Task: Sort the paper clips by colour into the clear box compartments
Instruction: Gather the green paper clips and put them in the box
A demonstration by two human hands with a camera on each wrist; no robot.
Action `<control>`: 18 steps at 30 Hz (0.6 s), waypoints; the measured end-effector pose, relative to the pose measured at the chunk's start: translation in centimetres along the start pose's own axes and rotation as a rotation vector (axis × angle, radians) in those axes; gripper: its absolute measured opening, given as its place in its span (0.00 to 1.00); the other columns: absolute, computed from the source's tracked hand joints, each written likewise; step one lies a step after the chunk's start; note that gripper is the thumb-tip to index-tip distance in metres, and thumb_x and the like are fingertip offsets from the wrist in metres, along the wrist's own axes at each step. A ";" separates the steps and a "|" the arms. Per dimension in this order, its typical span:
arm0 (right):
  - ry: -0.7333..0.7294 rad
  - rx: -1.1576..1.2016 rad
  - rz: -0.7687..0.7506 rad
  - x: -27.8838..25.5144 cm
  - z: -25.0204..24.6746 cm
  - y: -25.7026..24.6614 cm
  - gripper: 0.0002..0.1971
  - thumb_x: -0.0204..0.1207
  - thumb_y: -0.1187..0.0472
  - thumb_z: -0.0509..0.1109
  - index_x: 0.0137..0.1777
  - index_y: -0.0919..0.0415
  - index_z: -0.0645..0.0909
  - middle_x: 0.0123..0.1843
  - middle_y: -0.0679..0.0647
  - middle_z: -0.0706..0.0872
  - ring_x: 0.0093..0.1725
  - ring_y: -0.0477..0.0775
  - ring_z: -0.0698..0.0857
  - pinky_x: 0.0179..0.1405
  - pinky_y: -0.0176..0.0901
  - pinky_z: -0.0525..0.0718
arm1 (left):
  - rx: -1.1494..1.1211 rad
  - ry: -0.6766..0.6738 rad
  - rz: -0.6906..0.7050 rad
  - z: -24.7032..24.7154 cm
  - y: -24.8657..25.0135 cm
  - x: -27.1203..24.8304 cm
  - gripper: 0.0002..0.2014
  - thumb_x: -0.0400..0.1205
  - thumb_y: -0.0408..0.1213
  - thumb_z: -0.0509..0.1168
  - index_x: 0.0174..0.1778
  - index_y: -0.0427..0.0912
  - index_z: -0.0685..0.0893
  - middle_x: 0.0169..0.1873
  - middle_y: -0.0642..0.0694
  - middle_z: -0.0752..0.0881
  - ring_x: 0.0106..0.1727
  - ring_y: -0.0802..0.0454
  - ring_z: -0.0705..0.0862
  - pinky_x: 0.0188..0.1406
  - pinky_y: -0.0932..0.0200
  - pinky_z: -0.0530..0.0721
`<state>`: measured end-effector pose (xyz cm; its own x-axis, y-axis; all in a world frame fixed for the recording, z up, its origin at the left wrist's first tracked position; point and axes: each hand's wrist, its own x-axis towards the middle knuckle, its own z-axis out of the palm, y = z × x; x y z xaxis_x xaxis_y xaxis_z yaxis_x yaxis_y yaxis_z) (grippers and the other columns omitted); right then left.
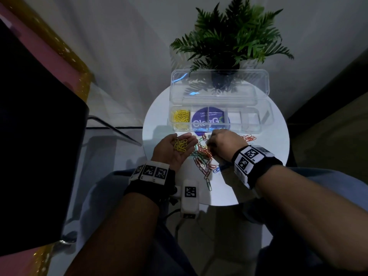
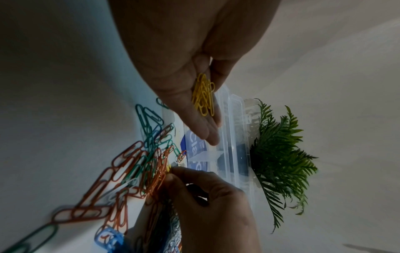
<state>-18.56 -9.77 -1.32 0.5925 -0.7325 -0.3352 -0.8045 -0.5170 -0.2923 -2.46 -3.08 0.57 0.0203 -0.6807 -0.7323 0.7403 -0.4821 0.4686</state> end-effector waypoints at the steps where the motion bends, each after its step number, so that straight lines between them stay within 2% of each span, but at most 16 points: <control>1: -0.001 0.015 0.015 0.0 0.0 0.0 0.10 0.76 0.62 0.67 0.54 0.59 0.87 0.55 0.55 0.82 0.57 0.57 0.82 0.55 0.44 0.81 | -0.003 -0.003 0.000 0.0 0.0 0.0 0.20 0.87 0.39 0.48 0.44 0.33 0.83 0.33 0.40 0.91 0.34 0.51 0.91 0.40 0.62 0.87; 4: -0.004 0.088 0.082 0.0 -0.4 -0.1 0.09 0.76 0.60 0.67 0.51 0.62 0.86 0.54 0.58 0.84 0.54 0.59 0.83 0.54 0.46 0.81 | -0.008 -0.010 -0.005 -0.1 0.1 0.0 0.20 0.87 0.39 0.48 0.44 0.33 0.83 0.33 0.40 0.91 0.34 0.51 0.91 0.37 0.62 0.88; 8: 0.037 0.138 0.100 -0.4 -0.6 -0.3 0.10 0.77 0.60 0.66 0.51 0.65 0.84 0.53 0.61 0.85 0.54 0.61 0.83 0.53 0.45 0.79 | -0.013 -0.016 -0.008 -0.1 0.2 0.0 0.21 0.87 0.39 0.47 0.44 0.33 0.83 0.33 0.40 0.90 0.34 0.51 0.91 0.36 0.62 0.88; 10: 0.106 0.227 0.117 -0.8 -0.6 0.0 0.09 0.76 0.61 0.66 0.48 0.65 0.84 0.48 0.60 0.87 0.51 0.60 0.84 0.49 0.43 0.77 | -0.011 -0.015 -0.010 -0.1 0.2 -0.1 0.21 0.87 0.39 0.47 0.44 0.33 0.83 0.32 0.40 0.90 0.33 0.51 0.91 0.36 0.63 0.87; 12: 0.198 0.377 0.140 -1.3 -0.9 0.3 0.04 0.74 0.63 0.69 0.43 0.64 0.84 0.40 0.55 0.84 0.44 0.56 0.83 0.41 0.35 0.72 | -0.015 -0.011 -0.011 -0.1 0.2 -0.1 0.21 0.87 0.39 0.47 0.44 0.33 0.83 0.32 0.40 0.90 0.33 0.51 0.91 0.35 0.63 0.87; 14: 0.276 0.523 0.108 -1.8 -1.6 0.0 0.02 0.71 0.66 0.72 0.41 0.64 0.82 0.36 0.53 0.82 0.39 0.52 0.80 0.37 0.31 0.70 | -0.017 -0.010 -0.022 -0.1 0.2 -0.2 0.21 0.87 0.39 0.46 0.43 0.33 0.82 0.31 0.40 0.90 0.32 0.51 0.90 0.34 0.63 0.87; 16: 0.309 0.623 0.038 -2.2 -2.6 -1.0 0.03 0.71 0.69 0.72 0.43 0.63 0.81 0.35 0.52 0.81 0.35 0.49 0.78 0.39 0.31 0.74 | -0.015 -0.010 -0.032 0.2 0.0 -0.3 0.21 0.87 0.39 0.46 0.43 0.33 0.82 0.29 0.40 0.90 0.30 0.51 0.90 0.32 0.62 0.87; 18: 0.277 0.634 -0.055 -2.2 -3.4 -2.3 0.07 0.71 0.71 0.69 0.46 0.61 0.83 0.36 0.51 0.84 0.34 0.46 0.80 0.41 0.34 0.78 | -0.032 -0.017 -0.037 0.6 -0.2 -0.4 0.20 0.87 0.38 0.47 0.43 0.32 0.81 0.28 0.39 0.89 0.28 0.49 0.89 0.32 0.60 0.88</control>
<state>-18.18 -8.51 3.11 0.5320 -0.8421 -0.0886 -0.5446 -0.2602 -0.7973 -3.03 -3.05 1.07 -0.0191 -0.6719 -0.7404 0.7615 -0.4896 0.4247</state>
